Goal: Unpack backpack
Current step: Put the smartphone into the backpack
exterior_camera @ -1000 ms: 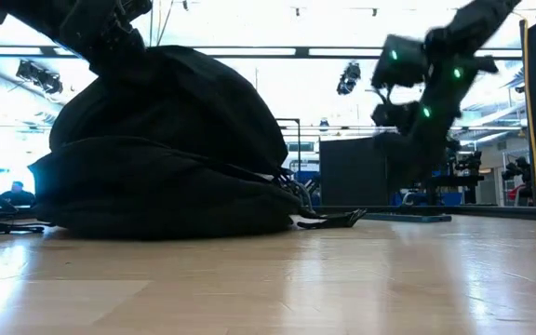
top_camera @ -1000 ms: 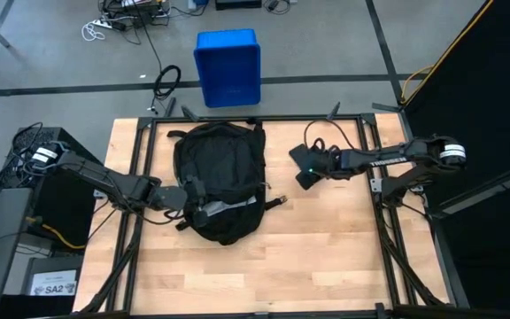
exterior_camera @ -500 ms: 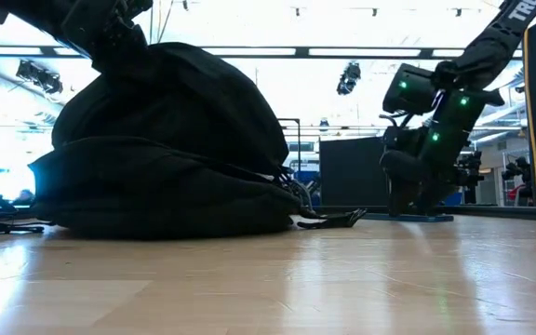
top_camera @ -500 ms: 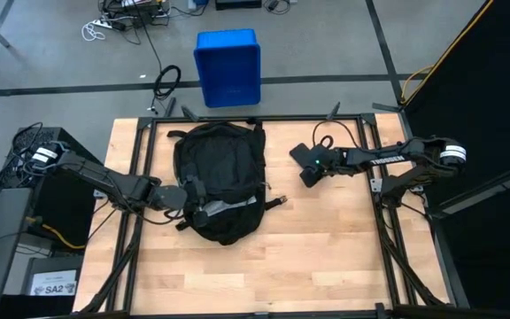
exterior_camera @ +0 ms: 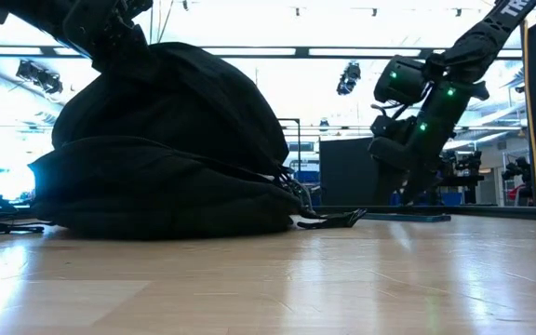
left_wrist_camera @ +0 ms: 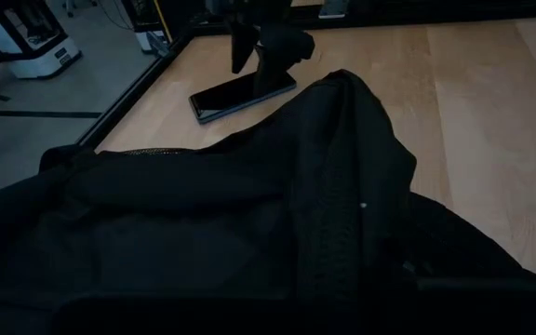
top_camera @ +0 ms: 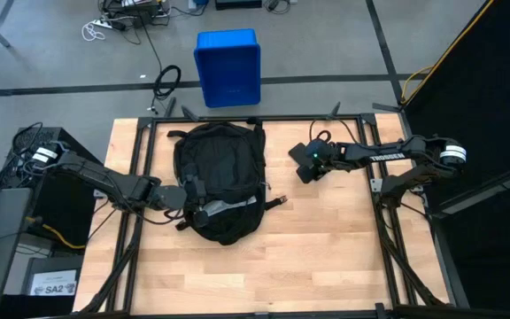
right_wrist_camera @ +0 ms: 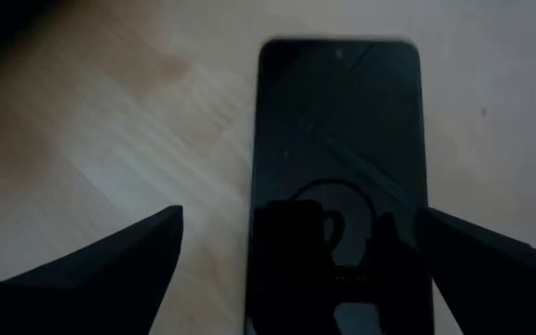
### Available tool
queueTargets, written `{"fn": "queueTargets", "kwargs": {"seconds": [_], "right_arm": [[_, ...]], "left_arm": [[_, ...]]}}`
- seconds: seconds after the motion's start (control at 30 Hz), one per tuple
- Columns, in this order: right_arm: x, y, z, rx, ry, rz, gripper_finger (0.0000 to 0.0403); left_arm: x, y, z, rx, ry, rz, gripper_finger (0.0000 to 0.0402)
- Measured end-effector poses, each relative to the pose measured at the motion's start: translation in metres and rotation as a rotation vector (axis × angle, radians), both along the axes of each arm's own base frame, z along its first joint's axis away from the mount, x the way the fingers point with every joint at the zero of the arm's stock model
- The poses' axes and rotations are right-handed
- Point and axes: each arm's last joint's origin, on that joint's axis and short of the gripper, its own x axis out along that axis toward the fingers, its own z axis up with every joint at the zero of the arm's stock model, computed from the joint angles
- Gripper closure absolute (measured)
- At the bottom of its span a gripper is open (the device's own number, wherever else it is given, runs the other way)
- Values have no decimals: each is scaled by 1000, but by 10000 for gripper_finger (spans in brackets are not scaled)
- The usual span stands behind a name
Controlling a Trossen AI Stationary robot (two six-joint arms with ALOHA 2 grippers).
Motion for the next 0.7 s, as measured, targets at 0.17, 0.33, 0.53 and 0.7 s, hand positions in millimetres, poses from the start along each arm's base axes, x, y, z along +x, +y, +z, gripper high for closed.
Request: {"fn": "queueTargets", "kwargs": {"seconds": [0.17, 0.33, 0.53, 0.7], "right_arm": [[-11, -6, -4, 37, 88, -27, 5], [-15, -7, -8, 47, 103, -38, 4], [-24, -1, -22, 89, 75, -59, 4], [-29, 5, -31, 83, 67, -61, 9]], "left_arm": [[-1, 0, -1, 4, 12, 0, 402], [-1, 0, -1, 26, 20, -11, 402], [-1, 0, -1, 27, 20, -11, 402], [-1, 0, -1, 27, 21, -11, 402]]}}
